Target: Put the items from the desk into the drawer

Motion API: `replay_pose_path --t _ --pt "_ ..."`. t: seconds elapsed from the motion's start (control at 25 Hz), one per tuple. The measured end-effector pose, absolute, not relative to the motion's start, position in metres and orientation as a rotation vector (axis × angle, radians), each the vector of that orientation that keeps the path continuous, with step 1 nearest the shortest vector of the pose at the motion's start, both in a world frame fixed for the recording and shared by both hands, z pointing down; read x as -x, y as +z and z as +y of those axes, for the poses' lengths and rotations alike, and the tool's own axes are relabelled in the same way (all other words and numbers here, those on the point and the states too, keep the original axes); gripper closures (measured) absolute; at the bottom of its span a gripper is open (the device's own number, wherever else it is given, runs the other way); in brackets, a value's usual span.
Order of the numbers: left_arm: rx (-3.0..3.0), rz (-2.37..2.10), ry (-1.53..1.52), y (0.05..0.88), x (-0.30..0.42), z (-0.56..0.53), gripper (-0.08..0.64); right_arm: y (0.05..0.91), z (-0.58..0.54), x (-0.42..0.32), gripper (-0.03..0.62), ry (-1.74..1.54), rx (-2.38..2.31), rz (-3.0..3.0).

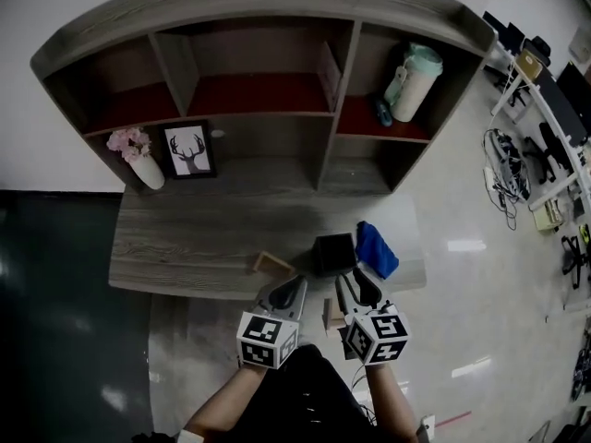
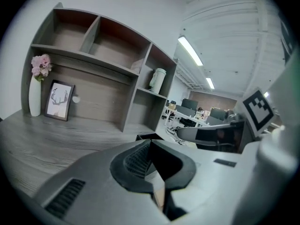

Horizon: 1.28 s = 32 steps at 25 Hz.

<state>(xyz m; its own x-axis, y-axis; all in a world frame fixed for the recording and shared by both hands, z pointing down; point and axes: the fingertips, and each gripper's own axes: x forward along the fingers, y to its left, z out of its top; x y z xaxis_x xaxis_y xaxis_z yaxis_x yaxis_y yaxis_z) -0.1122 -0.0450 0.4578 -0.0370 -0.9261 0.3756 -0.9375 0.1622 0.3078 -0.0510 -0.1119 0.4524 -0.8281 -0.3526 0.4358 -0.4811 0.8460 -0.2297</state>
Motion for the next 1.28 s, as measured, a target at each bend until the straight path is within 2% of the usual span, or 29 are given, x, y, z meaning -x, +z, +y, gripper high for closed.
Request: replay_pose_path --t 0.24,0.96,1.04,1.12,1.28 --pt "-1.687 -2.004 0.03 0.465 0.142 -0.044 0.549 0.468 -0.11 0.087 0.413 0.489 -0.542 -2.552" --pt "-1.604 -2.012 -0.016 0.484 0.18 -0.051 0.549 0.535 -0.112 0.124 0.413 0.453 -0.515 -2.227" --pt "-1.598 -2.008 -0.024 0.485 0.182 -0.052 0.549 0.539 -0.113 0.123 0.425 0.393 -0.533 -2.171" --pt "-1.602 -2.004 -0.027 0.485 0.183 -0.053 0.549 0.542 -0.115 0.12 0.492 0.344 -0.546 -2.118" --pt "-1.615 -1.987 -0.022 0.486 0.18 -0.054 0.549 0.542 -0.115 0.119 0.499 0.363 -0.531 -2.109"
